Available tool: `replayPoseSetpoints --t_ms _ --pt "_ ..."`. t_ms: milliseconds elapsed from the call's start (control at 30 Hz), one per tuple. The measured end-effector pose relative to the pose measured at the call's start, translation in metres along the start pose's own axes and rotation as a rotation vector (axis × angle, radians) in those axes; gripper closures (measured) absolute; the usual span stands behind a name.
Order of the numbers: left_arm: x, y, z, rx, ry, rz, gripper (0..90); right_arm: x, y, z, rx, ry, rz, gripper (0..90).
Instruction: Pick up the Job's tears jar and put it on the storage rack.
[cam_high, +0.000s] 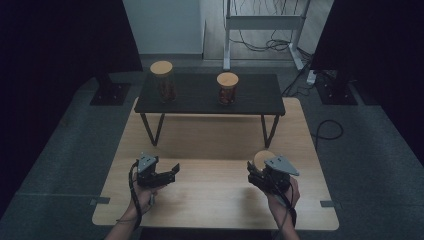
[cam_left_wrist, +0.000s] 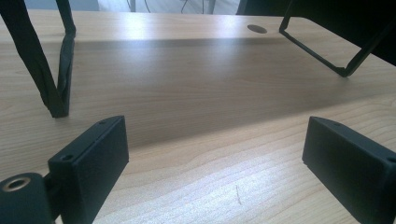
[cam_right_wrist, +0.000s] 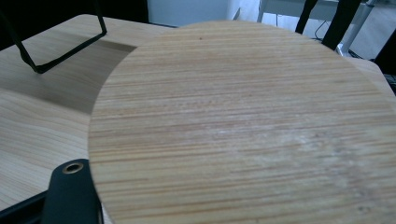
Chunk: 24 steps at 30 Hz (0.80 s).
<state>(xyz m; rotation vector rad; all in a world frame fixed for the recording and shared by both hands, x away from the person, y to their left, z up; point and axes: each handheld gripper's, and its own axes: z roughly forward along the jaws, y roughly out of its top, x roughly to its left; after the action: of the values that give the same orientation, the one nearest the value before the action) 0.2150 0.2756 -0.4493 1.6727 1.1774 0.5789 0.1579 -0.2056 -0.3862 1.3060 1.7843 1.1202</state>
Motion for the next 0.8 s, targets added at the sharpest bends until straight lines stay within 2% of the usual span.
replayPoseSetpoints --t_ms 800 --pt "0.001 0.000 0.000 -0.004 0.001 -0.007 6.6 -0.002 0.024 -0.004 -0.044 -0.022 -0.023 25.1"
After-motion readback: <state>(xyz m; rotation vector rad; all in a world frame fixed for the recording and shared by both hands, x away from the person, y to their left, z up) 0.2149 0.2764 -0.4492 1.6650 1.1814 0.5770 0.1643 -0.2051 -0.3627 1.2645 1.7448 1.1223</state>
